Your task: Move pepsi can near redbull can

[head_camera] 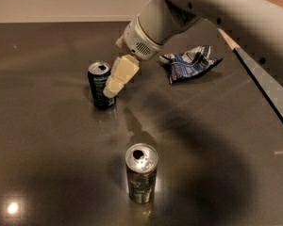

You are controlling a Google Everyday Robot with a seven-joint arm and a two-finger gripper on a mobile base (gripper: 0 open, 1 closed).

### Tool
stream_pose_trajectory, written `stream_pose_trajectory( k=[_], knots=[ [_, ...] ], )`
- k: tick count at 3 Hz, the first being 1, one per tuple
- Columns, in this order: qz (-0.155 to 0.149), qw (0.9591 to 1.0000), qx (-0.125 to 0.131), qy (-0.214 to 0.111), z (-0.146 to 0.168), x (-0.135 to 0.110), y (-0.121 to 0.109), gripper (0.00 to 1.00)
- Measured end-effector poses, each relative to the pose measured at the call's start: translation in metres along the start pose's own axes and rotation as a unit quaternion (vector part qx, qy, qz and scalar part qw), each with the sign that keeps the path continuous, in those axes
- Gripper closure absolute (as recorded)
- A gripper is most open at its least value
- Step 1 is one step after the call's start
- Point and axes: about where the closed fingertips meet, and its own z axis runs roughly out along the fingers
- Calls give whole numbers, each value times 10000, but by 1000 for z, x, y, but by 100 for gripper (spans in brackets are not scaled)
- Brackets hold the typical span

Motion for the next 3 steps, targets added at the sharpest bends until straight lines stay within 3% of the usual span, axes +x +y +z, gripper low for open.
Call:
stream_pose_trajectory(
  k=[2,3],
  knots=[
    [-93,9994,-324,69,40,-8,9,0],
    [-132,9991,-403,26,46,-15,12,18]
  ],
)
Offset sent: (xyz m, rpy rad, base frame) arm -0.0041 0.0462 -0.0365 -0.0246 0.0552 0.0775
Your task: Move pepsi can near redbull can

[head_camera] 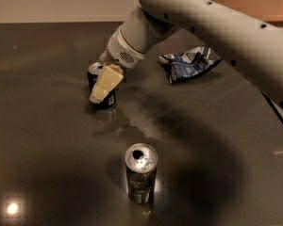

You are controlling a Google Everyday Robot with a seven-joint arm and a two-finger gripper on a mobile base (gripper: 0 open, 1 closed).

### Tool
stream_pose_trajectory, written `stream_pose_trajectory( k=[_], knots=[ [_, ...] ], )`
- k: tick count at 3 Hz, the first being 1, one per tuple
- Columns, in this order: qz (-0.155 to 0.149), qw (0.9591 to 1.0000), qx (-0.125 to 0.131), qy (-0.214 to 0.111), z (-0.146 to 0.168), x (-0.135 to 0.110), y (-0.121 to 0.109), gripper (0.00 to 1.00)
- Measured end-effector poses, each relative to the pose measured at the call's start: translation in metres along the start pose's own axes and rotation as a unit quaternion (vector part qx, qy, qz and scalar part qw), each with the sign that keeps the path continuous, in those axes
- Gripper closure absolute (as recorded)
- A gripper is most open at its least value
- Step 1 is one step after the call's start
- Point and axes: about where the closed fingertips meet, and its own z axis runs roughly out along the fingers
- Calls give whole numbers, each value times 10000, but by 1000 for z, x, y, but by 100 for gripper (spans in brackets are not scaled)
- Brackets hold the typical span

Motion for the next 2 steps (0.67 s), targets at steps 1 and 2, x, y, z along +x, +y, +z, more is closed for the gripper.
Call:
stream_pose_trajectory(
  k=[1,2],
  knots=[
    [-29,10000,-49,-81,-3,-4,4,41],
    [-106,9998,-76,-175,-14,-5,10,64]
  ],
)
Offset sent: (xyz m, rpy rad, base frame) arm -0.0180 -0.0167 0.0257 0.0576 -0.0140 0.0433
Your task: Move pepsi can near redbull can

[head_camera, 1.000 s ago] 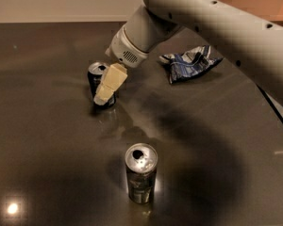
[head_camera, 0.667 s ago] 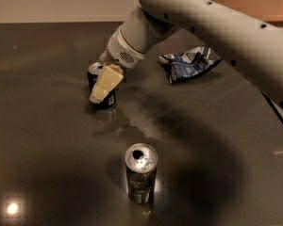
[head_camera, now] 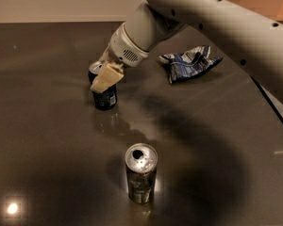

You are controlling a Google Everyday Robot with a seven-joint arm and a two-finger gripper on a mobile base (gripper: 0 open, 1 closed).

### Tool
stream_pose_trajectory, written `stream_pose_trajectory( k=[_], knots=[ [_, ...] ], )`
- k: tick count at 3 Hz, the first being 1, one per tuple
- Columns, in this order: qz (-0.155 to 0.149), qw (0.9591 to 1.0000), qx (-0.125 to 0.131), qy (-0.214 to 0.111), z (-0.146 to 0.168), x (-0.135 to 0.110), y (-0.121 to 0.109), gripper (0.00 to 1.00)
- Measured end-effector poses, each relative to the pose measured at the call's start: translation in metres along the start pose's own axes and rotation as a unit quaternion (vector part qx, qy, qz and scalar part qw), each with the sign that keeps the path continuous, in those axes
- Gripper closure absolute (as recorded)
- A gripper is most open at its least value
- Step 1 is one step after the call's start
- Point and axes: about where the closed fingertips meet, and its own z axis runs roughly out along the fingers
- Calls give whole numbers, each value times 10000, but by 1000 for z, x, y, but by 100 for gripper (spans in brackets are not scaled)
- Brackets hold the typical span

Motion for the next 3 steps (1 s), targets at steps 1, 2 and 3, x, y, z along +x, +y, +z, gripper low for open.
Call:
stream_pose_trajectory(
  k=[1,2,3],
  knots=[
    [-106,9999,-23,-99,-25,9,10,87],
    [-262,9994,-89,-200,-51,22,25,100],
    [-423,9987,-103,-271,-84,49,51,100]
  ],
)
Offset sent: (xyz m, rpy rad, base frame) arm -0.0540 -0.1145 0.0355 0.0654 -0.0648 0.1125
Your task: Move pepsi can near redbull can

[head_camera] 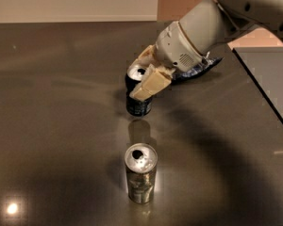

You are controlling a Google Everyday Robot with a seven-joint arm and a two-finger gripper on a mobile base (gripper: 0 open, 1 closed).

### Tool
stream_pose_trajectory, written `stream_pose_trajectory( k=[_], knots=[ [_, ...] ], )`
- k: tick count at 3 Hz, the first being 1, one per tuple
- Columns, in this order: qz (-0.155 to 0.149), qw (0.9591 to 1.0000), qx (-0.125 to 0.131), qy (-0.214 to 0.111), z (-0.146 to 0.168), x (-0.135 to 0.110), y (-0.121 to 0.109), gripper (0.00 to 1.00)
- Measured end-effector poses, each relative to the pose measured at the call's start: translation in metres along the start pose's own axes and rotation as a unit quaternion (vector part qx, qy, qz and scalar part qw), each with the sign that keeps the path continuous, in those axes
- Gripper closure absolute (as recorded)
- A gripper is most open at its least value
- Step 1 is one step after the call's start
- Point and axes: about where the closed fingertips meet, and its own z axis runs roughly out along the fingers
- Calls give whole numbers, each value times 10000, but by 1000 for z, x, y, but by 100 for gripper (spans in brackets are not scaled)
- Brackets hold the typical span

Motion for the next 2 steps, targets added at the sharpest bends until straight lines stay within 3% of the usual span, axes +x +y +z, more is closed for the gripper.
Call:
stream_pose_trajectory(
  k=[2],
  knots=[
    [-209,9997,-131,45,-43,34,64,100]
  ],
)
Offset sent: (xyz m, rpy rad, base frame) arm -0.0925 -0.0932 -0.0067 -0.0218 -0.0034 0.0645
